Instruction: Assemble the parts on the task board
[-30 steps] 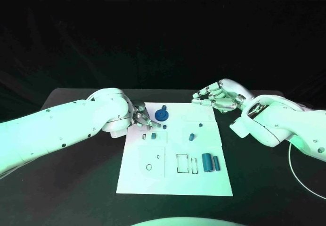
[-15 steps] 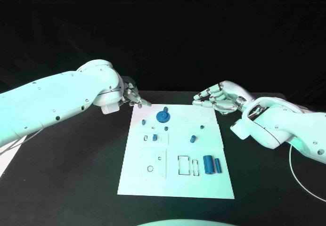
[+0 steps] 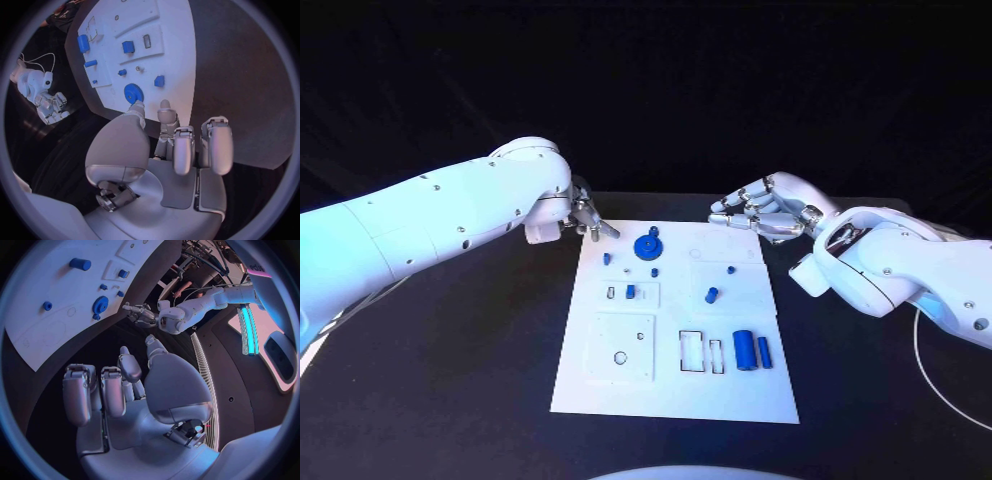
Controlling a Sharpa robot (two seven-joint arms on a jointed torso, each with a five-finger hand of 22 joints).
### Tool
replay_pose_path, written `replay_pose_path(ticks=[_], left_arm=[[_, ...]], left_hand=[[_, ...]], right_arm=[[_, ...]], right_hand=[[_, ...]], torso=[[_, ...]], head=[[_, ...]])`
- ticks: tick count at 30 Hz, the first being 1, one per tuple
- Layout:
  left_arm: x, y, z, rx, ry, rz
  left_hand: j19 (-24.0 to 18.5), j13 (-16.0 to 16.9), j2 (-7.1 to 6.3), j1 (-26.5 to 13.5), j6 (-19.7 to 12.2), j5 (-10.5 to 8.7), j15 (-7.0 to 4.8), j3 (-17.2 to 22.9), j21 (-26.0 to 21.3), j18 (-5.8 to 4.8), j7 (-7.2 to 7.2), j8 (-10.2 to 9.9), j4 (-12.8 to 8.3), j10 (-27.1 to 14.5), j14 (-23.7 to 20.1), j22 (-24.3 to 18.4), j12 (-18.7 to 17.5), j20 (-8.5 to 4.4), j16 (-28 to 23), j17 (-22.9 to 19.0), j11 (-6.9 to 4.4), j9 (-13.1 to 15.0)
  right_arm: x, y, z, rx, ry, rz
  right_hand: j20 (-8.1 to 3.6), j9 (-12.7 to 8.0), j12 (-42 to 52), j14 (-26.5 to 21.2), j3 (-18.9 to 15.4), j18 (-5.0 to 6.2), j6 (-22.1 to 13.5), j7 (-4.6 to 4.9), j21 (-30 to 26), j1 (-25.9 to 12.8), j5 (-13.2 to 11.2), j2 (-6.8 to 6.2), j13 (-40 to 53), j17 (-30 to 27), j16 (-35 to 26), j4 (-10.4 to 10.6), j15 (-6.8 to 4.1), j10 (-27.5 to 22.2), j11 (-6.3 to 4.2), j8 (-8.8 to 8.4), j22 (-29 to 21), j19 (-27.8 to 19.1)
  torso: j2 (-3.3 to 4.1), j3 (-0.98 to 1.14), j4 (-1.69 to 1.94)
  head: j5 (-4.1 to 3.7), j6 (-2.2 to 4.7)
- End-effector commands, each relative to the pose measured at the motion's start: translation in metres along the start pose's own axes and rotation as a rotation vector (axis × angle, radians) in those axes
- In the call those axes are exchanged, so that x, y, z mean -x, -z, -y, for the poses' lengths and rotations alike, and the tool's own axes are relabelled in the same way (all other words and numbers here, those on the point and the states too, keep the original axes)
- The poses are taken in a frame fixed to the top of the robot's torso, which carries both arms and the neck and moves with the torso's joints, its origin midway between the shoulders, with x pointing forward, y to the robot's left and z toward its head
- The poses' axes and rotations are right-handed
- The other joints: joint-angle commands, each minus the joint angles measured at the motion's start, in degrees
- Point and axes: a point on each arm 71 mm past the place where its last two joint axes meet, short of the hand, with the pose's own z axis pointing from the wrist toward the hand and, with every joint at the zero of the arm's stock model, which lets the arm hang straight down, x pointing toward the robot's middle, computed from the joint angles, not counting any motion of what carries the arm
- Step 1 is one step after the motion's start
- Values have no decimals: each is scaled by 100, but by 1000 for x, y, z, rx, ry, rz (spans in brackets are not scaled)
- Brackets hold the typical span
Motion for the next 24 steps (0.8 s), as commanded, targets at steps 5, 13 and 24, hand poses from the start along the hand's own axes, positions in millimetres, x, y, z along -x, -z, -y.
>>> replay_pose_path(ticks=[5, 13, 24], left_arm=[[-11, -10, -1, 26, -69, -78], [-21, -16, 3, 17, -84, -121], [-26, -16, 6, -1, -84, -147]], left_hand=[[178, 63, 81, 2, 64, 7, 18, -39, 6, 33, -5, 29, 2, 64, 613, 699, 76, 21, 18, 1505, 2, -10], [183, 84, 117, -4, 67, 6, 14, -61, 12, 31, -8, 36, 4, 76, 613, 708, 104, 18, 18, 1505, -2, -15], [194, 96, 178, 28, 72, 11, 9, -82, 25, 26, -15, 47, -12, 86, 613, 727, 129, 13, 18, 1505, -8, -22]], right_arm=[[-2, 0, -1, 12, 0, -14], [-3, -1, -1, 12, -1, -17], [-4, -1, -1, 11, -1, -19]], right_hand=[[30, 7, -11, 444, -27, -39, 29, -17, -25, 17, 14, 52, -3, 868, -23, -9, 14, -34, -16, 29, 502, 107], [29, 7, -10, 443, -45, -38, 29, -18, -29, 64, 45, 75, -6, 864, -27, -12, 13, -37, -18, 29, 496, 104], [29, 8, -30, 443, -50, -36, 29, -18, -33, 81, 50, 81, -23, 862, -28, -15, 12, -51, -18, 30, 489, 101]], torso=[[-2, 5, 1], [-6, 7, 1], [-11, 4, 5]], head=[[11, -26], [19, -32], [28, -51]])
